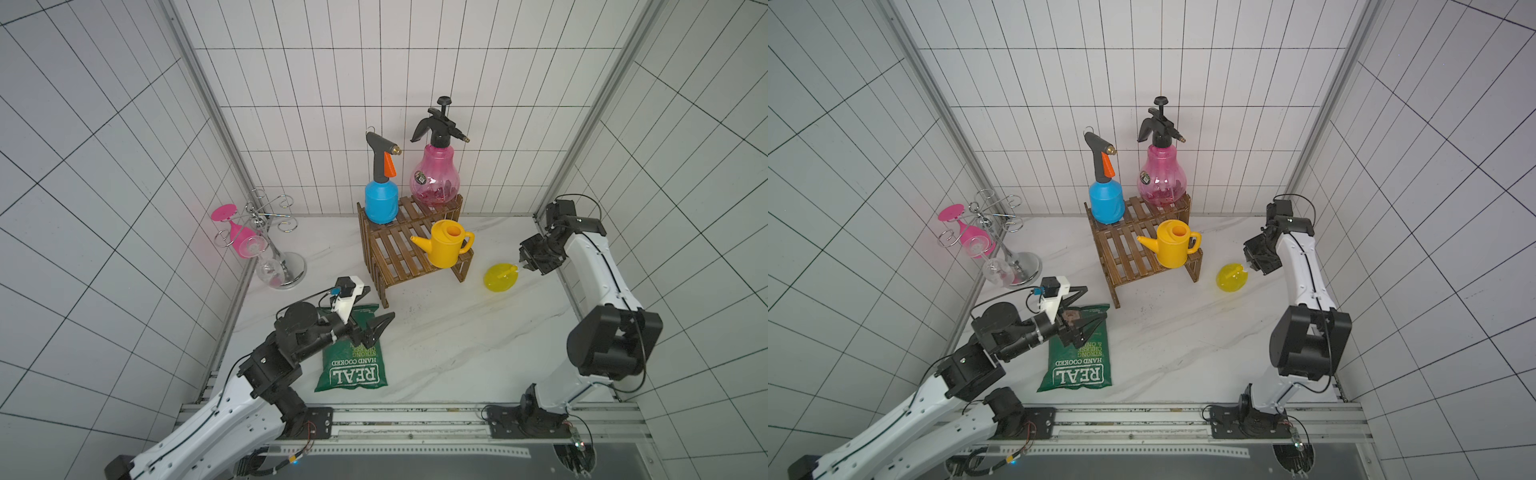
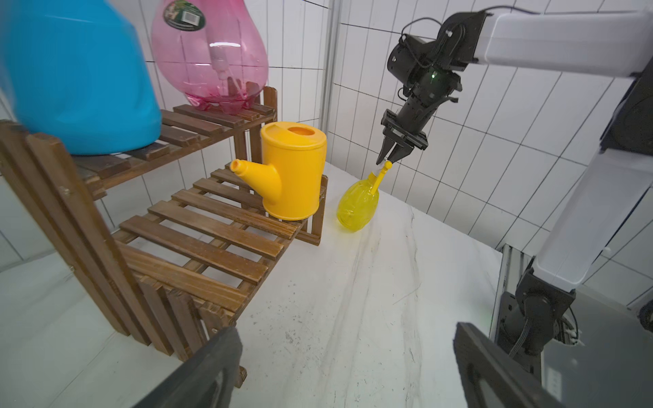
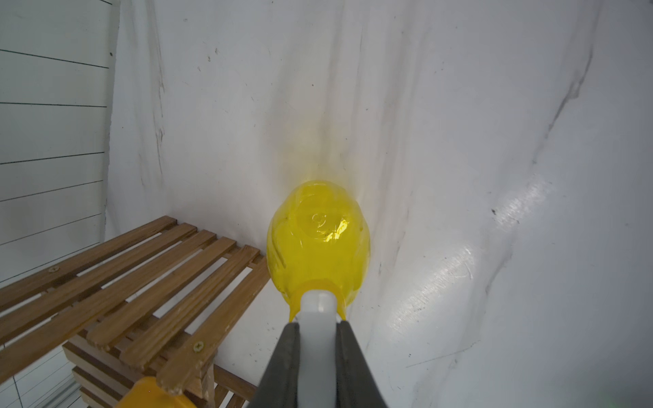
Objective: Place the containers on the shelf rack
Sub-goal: 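Pick up a container from the center of the board.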
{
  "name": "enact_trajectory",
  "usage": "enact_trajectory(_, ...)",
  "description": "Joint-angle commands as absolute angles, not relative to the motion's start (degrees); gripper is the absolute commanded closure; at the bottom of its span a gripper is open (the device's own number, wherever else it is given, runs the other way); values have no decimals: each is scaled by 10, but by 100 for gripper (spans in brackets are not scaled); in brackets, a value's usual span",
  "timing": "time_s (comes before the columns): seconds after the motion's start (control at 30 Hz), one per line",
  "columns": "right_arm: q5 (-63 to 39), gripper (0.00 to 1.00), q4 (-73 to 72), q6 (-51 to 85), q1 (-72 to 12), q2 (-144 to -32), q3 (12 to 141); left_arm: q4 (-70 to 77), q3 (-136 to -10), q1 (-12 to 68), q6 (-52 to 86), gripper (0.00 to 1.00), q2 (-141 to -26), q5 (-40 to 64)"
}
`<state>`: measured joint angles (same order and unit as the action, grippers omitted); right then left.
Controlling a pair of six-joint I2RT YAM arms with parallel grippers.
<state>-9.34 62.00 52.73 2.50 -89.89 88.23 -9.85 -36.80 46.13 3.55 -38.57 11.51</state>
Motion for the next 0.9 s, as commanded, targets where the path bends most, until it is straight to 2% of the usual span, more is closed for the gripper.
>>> enact_trajectory(0.0, -103, 92, 633, 541, 15, -811, 819, -41, -383, 541, -98, 4, -439, 79)
enact_trajectory(0.1, -118, 92, 657, 570, -1, -722, 746, 8, -398, 609, -148, 3, -522, 26)
enact_trajectory(0.27, -140, 92, 679, 657, -52, -612, 661, 97, -450, 674, -139, 5, -667, -26)
enact_trajectory(0.37, -144, 92, 677, 710, -84, -579, 643, 108, -499, 703, -133, 16, -751, -46)
enact_trajectory(0.5, -149, 91, 668, 743, -117, -573, 645, 127, -540, 731, -138, 21, -832, -51)
enact_trajectory(0.87, -177, 91, 647, 763, -147, -576, 652, 114, -645, 747, -157, 50, -959, -138)
